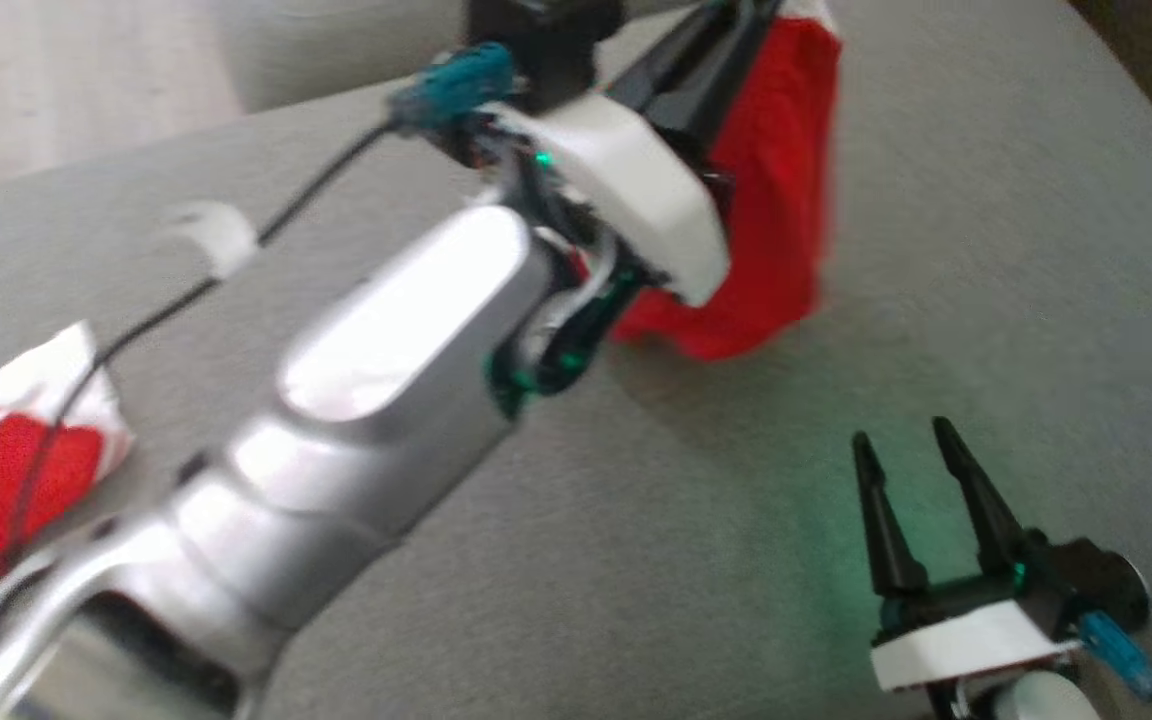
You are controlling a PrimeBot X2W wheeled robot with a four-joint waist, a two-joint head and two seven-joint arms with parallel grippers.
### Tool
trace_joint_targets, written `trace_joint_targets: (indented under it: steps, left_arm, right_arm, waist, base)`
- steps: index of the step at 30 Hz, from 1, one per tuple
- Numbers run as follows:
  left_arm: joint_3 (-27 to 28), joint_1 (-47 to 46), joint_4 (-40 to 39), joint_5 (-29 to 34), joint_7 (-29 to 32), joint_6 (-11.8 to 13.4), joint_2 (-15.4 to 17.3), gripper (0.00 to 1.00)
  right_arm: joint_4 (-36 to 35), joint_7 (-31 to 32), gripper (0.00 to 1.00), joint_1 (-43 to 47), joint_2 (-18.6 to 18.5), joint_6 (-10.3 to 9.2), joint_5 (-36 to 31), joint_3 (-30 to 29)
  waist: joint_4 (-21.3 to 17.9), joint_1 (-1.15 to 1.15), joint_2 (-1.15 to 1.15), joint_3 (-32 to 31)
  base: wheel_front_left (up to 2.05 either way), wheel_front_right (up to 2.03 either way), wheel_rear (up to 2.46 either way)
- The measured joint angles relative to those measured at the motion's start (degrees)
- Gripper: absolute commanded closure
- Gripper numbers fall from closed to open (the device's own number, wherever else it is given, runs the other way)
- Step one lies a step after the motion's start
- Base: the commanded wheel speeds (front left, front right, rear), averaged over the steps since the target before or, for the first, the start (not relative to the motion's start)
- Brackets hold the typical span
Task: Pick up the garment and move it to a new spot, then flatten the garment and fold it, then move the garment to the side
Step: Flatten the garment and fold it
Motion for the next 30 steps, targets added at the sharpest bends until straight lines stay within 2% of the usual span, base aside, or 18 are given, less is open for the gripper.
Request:
trace_joint_targets:
  steps: [4,9,14,19,23,25,26,30]
  left_arm:
    - [0.47,5.2,-5.41,-1.07,1.92,2.21,7.44,1.0]
    - [-0.03,21.07,-11.24,-3.66,2.54,4.67,16.85,1.0]
    - [-0.48,32.37,-13.86,-4.33,-0.45,6.28,22.8,1.0]
    - [0.23,33.16,-14.17,-4.32,-2.8,6.71,23.87,1.0]
    - [0.29,32.49,-12.77,-2.35,-3.82,6.72,23.95,1.0]
    - [0.29,31.41,-11.63,-1.49,-4.14,6.72,23.94,1.0]
    - [0.29,31.41,-11.63,-1.49,-4.14,6.72,23.94,1.0]
    - [0.29,29.24,-9.61,-0.73,-4.55,6.57,23.68,1.0]
  right_arm:
    - [-0.15,0.0,0.0,0.91,-0.03,0.0,-0.05,-1.31]
    - [-0.74,0.0,0.0,0.87,-0.02,0.0,-1.66,-0.87]
    - [-0.66,0.0,0.0,0.75,0.0,0.0,-0.47,-3.8]
    - [1.62,0.0,0.0,-1.47,-0.64,0.0,0.83,-5.37]
    - [6.65,0.0,0.0,-8.89,-6.61,0.0,5.79,-3.91]
    - [11.03,0.01,0.0,-13.61,-10.55,0.0,10.18,-0.99]
    - [11.03,0.01,0.0,-13.61,-10.55,0.0,10.18,-0.99]
    - [16.16,5.14,0.0,-20.97,-16.53,0.0,24.52,9.28]
  waist:
    - [4.1,0.0,0.0,-1.18]
    - [9.01,0.0,0.0,-1.38]
    - [13.71,0.0,0.0,-0.47]
    - [18.28,0.01,0.0,0.96]
    - [21.18,0.01,0.0,2.49]
    - [22.32,0.02,0.0,3.37]
    - [22.32,0.02,0.0,3.37]
    - [24.3,0.02,0.0,4.84]
  base:
    - [0.0,0.0,0.0]
    - [0.0,0.0,0.0]
    - [0.0,0.0,0.0]
    - [0.0,0.0,0.0]
    - [0.0,0.0,0.0]
    - [0.0,0.0,0.0]
    - [0.0,0.0,0.0]
    - [0.0,0.0,0.0]
